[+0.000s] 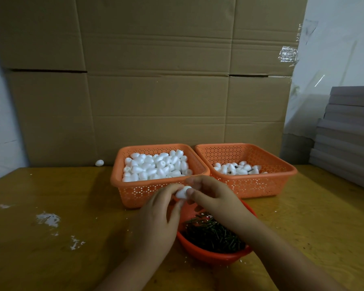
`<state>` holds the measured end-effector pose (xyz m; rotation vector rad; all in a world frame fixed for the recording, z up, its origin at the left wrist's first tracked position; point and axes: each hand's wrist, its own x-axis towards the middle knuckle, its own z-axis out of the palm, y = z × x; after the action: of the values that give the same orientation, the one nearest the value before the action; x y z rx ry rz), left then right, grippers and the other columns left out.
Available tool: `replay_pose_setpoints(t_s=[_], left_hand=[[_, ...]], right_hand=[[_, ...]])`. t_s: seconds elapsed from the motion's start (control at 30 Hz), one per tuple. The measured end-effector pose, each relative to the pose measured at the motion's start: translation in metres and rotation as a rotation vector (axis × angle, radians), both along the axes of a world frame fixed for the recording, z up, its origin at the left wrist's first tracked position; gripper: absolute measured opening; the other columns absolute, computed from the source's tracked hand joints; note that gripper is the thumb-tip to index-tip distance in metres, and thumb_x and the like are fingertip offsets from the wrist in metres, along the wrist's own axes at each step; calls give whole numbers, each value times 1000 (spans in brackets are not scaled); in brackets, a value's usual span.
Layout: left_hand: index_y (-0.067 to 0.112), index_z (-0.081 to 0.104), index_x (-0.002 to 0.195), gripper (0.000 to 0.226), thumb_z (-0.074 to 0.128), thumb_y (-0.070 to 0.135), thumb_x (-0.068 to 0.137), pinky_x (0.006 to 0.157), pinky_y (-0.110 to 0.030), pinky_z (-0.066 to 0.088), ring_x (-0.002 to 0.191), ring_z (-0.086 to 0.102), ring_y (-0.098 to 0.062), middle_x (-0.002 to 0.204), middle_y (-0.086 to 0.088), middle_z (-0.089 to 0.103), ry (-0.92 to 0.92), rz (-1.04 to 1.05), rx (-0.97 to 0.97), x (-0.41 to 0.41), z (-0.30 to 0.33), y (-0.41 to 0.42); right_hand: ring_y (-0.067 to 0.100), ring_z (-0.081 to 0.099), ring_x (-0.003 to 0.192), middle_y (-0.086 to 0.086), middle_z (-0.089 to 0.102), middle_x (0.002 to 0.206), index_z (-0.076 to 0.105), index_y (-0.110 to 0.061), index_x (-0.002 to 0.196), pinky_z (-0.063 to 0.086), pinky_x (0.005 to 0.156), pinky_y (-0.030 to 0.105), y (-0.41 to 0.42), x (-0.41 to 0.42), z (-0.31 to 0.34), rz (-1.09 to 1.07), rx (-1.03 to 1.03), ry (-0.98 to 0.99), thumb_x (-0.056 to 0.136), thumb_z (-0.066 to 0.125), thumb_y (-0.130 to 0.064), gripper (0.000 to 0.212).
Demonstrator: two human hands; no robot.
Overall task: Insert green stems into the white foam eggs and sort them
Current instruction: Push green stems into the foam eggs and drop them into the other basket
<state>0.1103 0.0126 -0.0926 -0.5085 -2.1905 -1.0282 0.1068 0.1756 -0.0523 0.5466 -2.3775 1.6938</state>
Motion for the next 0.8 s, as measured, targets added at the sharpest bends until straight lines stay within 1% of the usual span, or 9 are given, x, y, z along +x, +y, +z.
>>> replay_pose_setpoints(t_s=[0.07, 0.17, 0.23, 0.3, 0.4, 0.53, 0.6, 0.7, 0.8], left_hand=[[33, 60, 118, 31, 50, 45, 91, 70, -22, 55, 96, 61, 1, 107, 22, 63, -4, -9, 3, 1, 0, 0], [33, 59, 121, 32, 58, 39, 90, 74, -21, 54, 98, 59, 1, 107, 24, 59, -16, -24, 16, 0, 0, 0], [31, 60, 122, 33, 55, 40, 91, 75, -20, 53, 101, 59, 0, 110, 23, 59, -7, -29, 12, 0, 1, 0], [30, 61, 122, 35, 50, 42, 91, 77, -16, 50, 103, 58, 0, 112, 22, 59, -16, -25, 15, -1, 2, 0], [30, 61, 122, 30, 56, 34, 93, 78, -14, 47, 104, 57, 1, 114, 20, 61, -22, -22, 22, -1, 1, -1], [28, 62, 122, 29, 58, 30, 93, 81, -18, 50, 106, 58, -1, 115, 18, 62, -6, -38, 43, 0, 1, 0], [28, 62, 122, 29, 58, 31, 93, 81, -18, 51, 106, 58, -1, 114, 19, 62, 3, -45, 48, 0, 2, 0], [26, 63, 119, 32, 52, 37, 91, 79, -14, 47, 103, 58, 0, 111, 21, 60, 19, -50, 46, 2, 3, 1], [25, 64, 118, 33, 50, 38, 91, 79, -13, 47, 102, 58, -1, 110, 21, 60, 31, -49, 23, 4, 5, 1]], right_hand=[[14, 68, 81, 10, 71, 90, 68, -15, 103, 53, 67, 24, 2, 0, 0, -31, 33, 27, 94, 61, -19, 13], [18, 67, 81, 7, 71, 87, 70, -15, 100, 53, 72, 32, 3, 1, 0, -18, 63, 49, 93, 63, -18, 11], [20, 67, 81, 8, 71, 86, 70, -15, 101, 53, 72, 34, 3, 1, 0, 1, 41, 43, 93, 63, -17, 12], [18, 66, 79, 13, 70, 85, 71, -15, 102, 52, 69, 31, 3, 1, 1, 14, 22, 41, 95, 59, -16, 15], [13, 65, 79, 14, 72, 89, 72, -14, 105, 52, 69, 28, 4, 2, 2, 21, 3, 35, 97, 55, -12, 19], [13, 64, 77, 17, 71, 89, 73, -8, 105, 51, 69, 27, 3, 3, 3, 6, -22, 38, 96, 55, -8, 20], [11, 63, 74, 16, 71, 86, 73, -7, 104, 51, 67, 24, 3, 4, 3, -2, -31, 45, 96, 55, -6, 20], [5, 62, 69, 14, 71, 83, 74, -9, 101, 51, 65, 19, 3, 4, 3, -10, -27, 54, 95, 55, -5, 20], [2, 61, 66, 2, 68, 73, 73, -14, 96, 50, 64, 17, 3, 3, 3, -4, -30, 45, 95, 56, -4, 20]])
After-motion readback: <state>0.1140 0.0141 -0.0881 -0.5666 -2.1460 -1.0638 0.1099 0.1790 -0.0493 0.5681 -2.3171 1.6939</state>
